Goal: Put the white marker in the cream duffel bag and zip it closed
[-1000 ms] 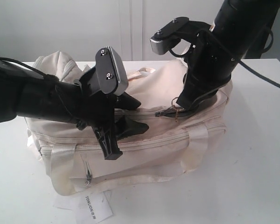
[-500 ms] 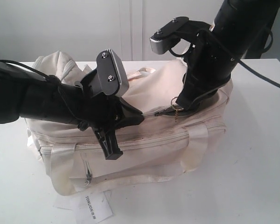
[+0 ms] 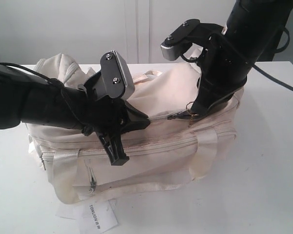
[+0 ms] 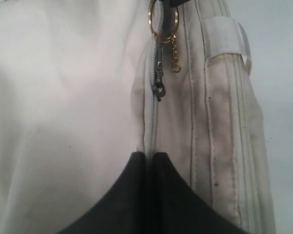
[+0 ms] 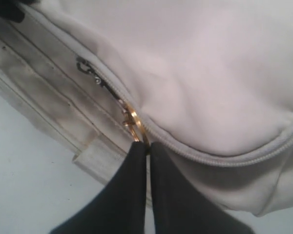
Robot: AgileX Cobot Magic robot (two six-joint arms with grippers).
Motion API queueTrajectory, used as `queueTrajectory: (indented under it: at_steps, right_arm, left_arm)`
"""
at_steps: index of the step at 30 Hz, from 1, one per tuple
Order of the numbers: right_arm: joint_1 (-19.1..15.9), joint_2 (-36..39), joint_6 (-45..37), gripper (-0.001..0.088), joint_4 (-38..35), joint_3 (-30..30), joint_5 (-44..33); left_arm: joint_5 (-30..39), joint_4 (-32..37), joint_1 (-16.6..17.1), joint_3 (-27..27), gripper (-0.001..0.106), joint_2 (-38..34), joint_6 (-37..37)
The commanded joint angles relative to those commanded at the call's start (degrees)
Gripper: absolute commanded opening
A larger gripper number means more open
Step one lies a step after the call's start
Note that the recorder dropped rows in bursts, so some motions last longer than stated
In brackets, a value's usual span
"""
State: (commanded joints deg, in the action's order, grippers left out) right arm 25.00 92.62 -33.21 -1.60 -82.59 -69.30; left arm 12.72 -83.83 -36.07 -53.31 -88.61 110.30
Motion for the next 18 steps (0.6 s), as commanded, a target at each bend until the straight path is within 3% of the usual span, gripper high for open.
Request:
queueTrajectory:
  at_steps: [10, 18]
  right_arm:
    - [0.00, 0.00, 0.00, 0.0000, 2.86, 0.00, 1.61]
    - [0.00, 0.00, 0.00, 0.0000, 9.32, 0.00, 2.67]
  left_arm:
    - [0.62, 0.00, 0.00, 0.00, 0.000, 2.37, -1.31]
    - [0.87, 0.00, 0.00, 0.00, 0.000, 2.64, -1.54]
